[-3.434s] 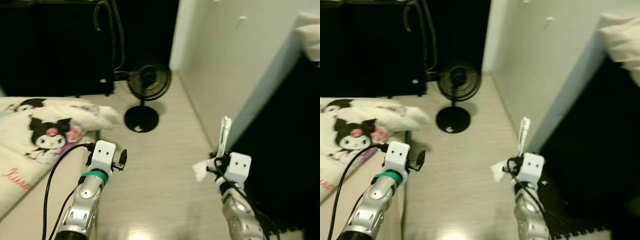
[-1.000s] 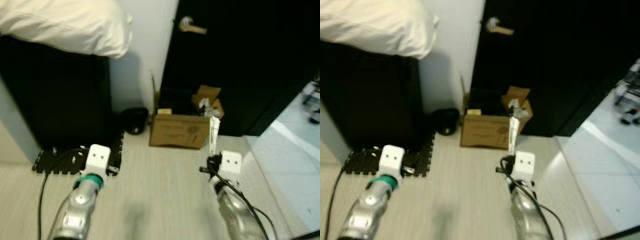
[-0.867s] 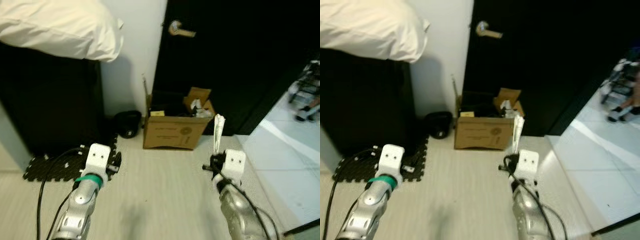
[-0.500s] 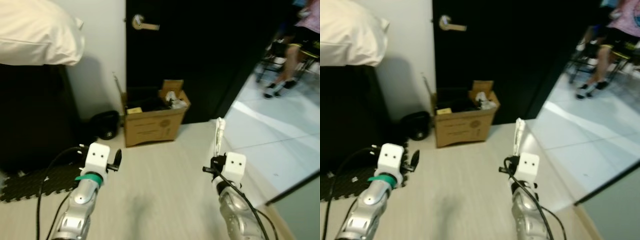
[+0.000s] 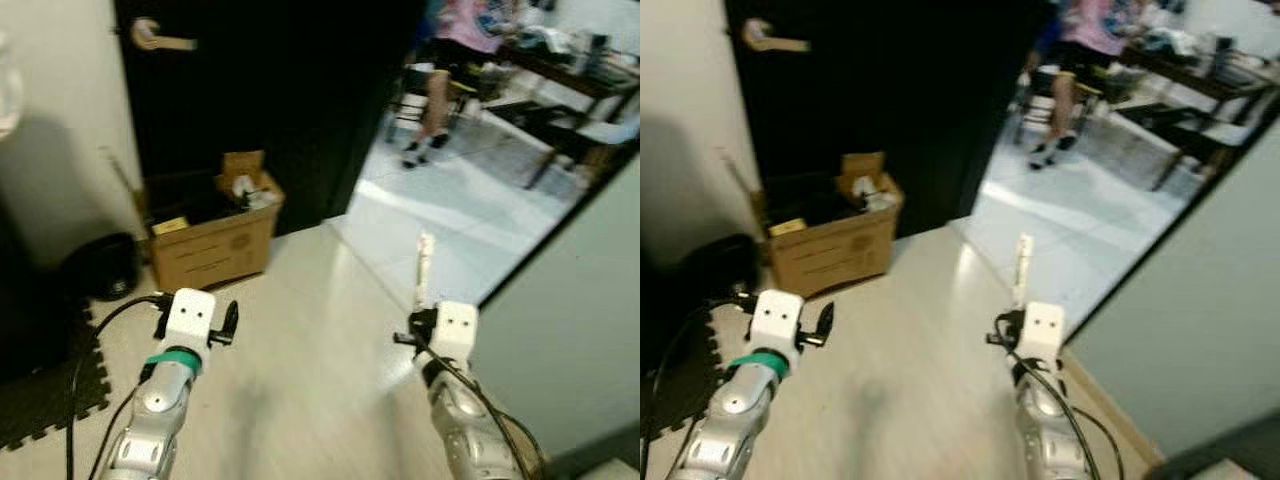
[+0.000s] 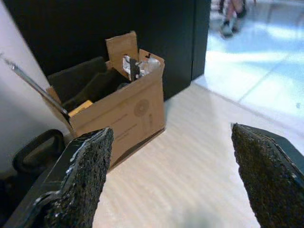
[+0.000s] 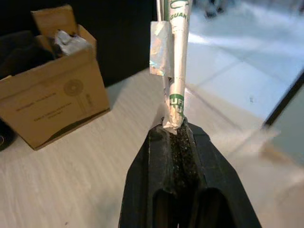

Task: Clean up the room

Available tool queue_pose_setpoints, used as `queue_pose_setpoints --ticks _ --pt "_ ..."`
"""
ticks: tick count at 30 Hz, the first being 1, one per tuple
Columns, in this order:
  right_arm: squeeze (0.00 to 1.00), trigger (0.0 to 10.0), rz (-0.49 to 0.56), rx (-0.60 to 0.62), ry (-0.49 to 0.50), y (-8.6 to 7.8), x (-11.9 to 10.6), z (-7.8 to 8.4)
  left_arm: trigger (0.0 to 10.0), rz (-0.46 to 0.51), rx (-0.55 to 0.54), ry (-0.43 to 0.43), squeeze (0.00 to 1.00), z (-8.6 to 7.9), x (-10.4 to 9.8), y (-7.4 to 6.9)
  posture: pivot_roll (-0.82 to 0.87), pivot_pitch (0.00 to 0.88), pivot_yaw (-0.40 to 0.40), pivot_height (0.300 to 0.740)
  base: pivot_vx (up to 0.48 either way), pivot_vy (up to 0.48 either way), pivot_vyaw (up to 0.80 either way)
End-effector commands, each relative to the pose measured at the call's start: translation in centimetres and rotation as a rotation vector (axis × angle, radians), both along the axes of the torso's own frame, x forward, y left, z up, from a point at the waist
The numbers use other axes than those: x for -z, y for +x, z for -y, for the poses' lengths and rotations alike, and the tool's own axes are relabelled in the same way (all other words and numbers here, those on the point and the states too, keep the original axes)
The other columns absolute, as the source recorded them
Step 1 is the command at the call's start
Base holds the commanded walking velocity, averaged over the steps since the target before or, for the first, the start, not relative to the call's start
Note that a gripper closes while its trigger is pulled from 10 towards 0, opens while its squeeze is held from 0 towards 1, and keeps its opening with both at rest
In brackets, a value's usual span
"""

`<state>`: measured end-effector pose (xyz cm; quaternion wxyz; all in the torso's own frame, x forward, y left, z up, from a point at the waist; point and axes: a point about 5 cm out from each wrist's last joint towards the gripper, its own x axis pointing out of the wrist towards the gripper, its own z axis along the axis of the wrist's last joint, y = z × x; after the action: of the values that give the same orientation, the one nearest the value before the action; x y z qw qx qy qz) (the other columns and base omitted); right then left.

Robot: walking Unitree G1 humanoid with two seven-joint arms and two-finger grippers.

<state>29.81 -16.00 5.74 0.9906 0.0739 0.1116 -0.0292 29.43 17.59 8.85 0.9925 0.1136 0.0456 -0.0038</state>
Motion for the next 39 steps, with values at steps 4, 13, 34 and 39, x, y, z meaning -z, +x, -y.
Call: queue_pose_setpoints --ticks 4,13,34,39 --pt "0.0 10.0 -0.026 0.045 0.006 -0.6 0.7 0.3 10.0 -0.01 0.003 -0.006 0.0 -0.2 0.2 0.0 0.17 0.0 -0.012 0.74 0.0 0.0 0.0" --pt "0.0 10.0 -0.037 0.002 -0.017 -0.3 0.6 0.5 10.0 0.009 -0.019 -0.06 0.0 0.3 0.0 0.3 0.15 0.0 -0.096 0.74 0.0 0.0 0.0" --pt "0.0 10.0 -0.039 0.03 -0.032 -0.1 0.8 1.5 10.0 0.015 0.037 -0.048 0.0 1.2 -0.6 1.0 0.17 0.0 -0.026 0.74 0.0 0.0 0.0" --pt "0.0 10.0 -0.036 0.058 -0.025 -0.4 0.9 1.9 10.0 0.01 0.052 -0.064 0.0 1.2 -0.6 1.0 0.16 0.0 -0.02 0.74 0.0 0.0 0.0"
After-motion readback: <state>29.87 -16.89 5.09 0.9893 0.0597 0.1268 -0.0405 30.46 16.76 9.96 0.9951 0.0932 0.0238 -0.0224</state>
